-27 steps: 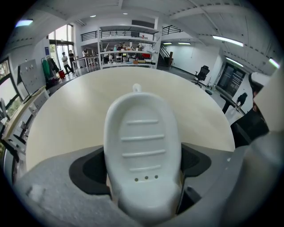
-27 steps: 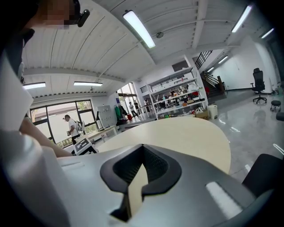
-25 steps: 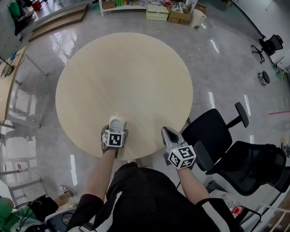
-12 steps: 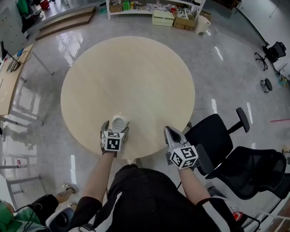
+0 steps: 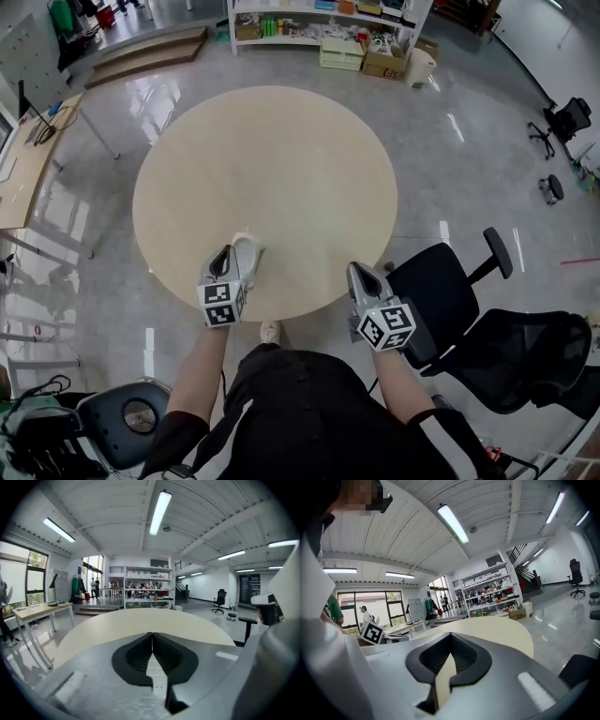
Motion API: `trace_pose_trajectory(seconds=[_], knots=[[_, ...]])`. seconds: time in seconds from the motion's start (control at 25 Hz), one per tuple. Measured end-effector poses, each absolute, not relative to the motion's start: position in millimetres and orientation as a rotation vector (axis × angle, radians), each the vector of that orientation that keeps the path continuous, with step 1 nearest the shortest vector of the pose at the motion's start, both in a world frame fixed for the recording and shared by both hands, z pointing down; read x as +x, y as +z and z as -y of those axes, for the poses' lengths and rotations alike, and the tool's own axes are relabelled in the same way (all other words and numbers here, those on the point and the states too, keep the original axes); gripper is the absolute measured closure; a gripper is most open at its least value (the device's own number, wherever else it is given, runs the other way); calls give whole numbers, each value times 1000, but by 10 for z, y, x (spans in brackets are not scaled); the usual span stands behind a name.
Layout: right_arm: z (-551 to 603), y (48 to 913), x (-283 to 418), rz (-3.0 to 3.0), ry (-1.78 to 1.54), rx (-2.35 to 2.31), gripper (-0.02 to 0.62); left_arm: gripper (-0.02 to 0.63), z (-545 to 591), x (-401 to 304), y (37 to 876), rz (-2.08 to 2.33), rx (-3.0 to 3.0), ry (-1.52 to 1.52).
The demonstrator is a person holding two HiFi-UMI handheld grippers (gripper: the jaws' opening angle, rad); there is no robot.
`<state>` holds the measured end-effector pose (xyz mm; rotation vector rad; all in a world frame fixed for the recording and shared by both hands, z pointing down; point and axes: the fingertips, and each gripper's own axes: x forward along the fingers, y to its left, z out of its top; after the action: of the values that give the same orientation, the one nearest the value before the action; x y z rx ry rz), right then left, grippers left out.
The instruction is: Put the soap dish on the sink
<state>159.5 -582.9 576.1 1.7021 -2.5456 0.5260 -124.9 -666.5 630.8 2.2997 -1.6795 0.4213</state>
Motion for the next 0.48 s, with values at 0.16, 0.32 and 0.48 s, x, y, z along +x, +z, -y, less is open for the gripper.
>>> trace_pose_trajectory(seconds=[0.16, 0.32, 0.48], knots=[[5685, 5675, 1741, 2564, 490, 1727, 591, 606, 6488, -1286, 6089, 1732, 2308, 308], [5522, 5476, 1863, 2597, 438, 1732, 591, 607, 6244, -1255, 5737, 1764, 2334, 202], [5328, 5287, 1923, 2643, 402, 1731, 591, 607, 5866, -1173, 5350, 1780, 2395, 97]])
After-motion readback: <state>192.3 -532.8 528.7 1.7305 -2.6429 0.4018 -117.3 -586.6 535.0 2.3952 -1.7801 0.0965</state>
